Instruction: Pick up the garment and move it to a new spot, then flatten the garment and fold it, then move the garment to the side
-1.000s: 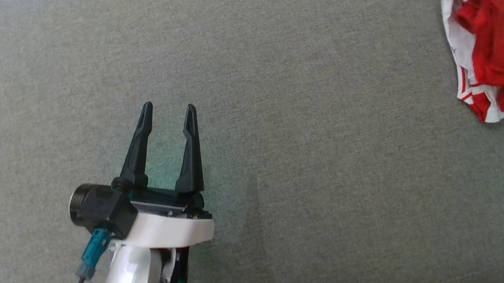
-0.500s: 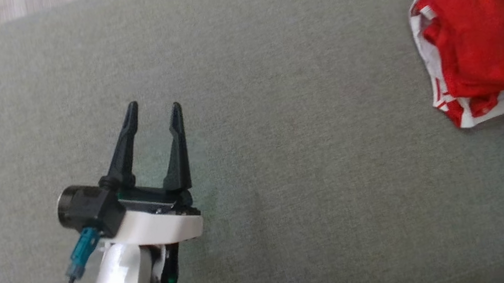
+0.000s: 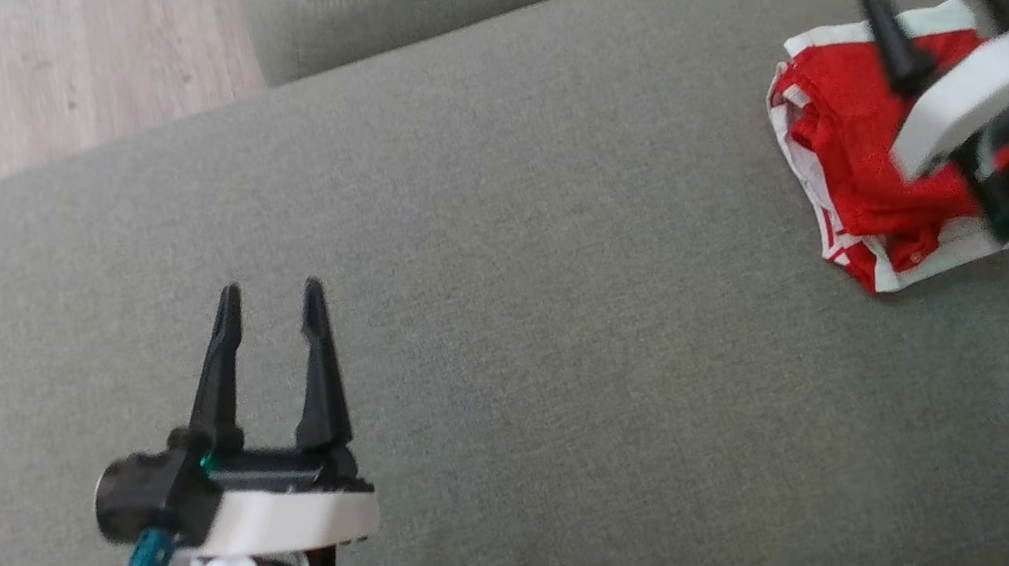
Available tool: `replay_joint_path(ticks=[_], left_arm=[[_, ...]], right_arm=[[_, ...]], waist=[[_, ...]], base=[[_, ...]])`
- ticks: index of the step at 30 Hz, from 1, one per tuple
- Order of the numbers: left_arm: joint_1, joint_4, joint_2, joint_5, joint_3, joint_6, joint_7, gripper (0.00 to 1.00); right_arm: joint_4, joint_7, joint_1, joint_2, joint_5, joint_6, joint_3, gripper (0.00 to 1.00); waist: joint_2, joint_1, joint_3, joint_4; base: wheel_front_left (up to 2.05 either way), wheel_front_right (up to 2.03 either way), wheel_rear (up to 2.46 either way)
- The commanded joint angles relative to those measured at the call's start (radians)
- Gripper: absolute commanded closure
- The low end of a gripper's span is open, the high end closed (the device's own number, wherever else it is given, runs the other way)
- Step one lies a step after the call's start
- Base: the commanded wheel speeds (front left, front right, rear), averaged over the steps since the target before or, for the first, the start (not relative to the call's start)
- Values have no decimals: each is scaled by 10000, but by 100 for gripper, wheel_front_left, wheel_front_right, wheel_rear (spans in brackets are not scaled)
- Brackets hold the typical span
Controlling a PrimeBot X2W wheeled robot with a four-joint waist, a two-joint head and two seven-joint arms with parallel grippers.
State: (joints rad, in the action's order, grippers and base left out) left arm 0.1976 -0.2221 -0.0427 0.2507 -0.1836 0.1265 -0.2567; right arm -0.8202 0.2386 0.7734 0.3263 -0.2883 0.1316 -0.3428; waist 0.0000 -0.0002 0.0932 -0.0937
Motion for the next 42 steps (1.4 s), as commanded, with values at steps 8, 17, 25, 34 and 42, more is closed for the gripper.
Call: replay_joint_path(ticks=[8,17,25,34,42], left_arm=[[-509,340,-76,473,640,-95,-51,0],[-1008,540,-76,281,979,-174,-51,0],[-1157,513,-76,479,1010,-261,-51,0],[-1171,495,-76,626,1028,-383,-51,0],[-1452,165,-12,611,813,-470,8,100]], right_arm=[[2518,224,-2896,-2252,1178,-9,1820,0],[4704,229,-5536,-2754,1282,-9,2101,0],[5230,230,-5945,-2758,1418,-9,2116,0],[5321,231,-5970,-2759,1318,-9,2031,0],[4854,117,-6229,-2706,1282,0,2201,100]], waist=[[0,2,-546,86],[0,2,-653,128],[0,2,-683,163],[0,2,-692,193],[0,2,-638,193]], base=[[0,0,0],[0,0,0],[0,0,0],[0,0,0],[0,0,0]])
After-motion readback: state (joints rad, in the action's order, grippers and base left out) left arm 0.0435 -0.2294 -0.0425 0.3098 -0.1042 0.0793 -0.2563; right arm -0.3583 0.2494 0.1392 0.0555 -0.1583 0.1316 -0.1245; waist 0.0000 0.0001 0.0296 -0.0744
